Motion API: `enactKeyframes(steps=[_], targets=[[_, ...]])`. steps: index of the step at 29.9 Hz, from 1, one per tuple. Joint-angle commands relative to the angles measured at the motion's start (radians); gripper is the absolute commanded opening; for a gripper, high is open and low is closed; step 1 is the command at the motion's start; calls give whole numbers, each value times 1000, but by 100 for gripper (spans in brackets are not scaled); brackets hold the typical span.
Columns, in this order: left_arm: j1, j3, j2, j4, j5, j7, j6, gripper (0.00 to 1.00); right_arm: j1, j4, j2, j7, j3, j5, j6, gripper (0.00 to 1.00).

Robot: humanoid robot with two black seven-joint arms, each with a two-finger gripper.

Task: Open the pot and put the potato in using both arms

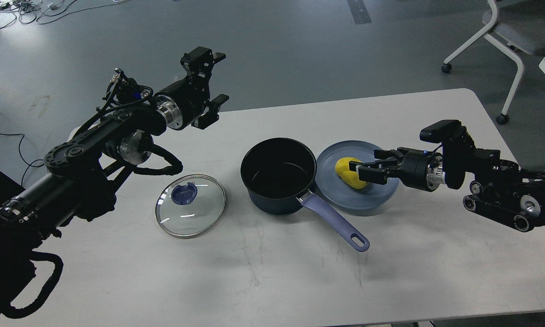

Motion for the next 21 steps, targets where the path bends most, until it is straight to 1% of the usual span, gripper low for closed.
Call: enactKeyframes(steps=[1,3,4,5,9,13,14,16,18,20,21], targets=[[28,0,2,1,21,-23,6,98,5,-46,64,20,-30,-15,-4,84],[48,-1,8,1,43,-65,7,98,7,-63,83,20,-30,-32,-5,78],[54,-1,13,1,47,-91,7,98,7,-68,87,20,-30,-35,-5,78],[57,-3,15,1,47,-105,7,98,7,-70,89,20,-30,-35,-5,78],[57,-6,25,1,47,-109,7,98,19,-74,95,19,-39,-37,-5,77],[56,-11,33,0,47,-109,6,98,48,-128,115,18,-103,-64,-5,76],[56,-11,33,0,47,-109,6,98,53,-128,115,18,-114,-67,-5,75],[54,-11,30,0,49,-111,9,98,56,-128,115,20,-125,-67,-7,66],[54,-11,30,0,49,-112,10,98,56,-129,115,23,-126,-67,-7,61],[56,-11,30,0,49,-112,12,98,56,-129,115,28,-128,-67,-7,60],[54,-11,30,0,49,-112,12,98,56,-129,115,37,-128,-67,-7,55]])
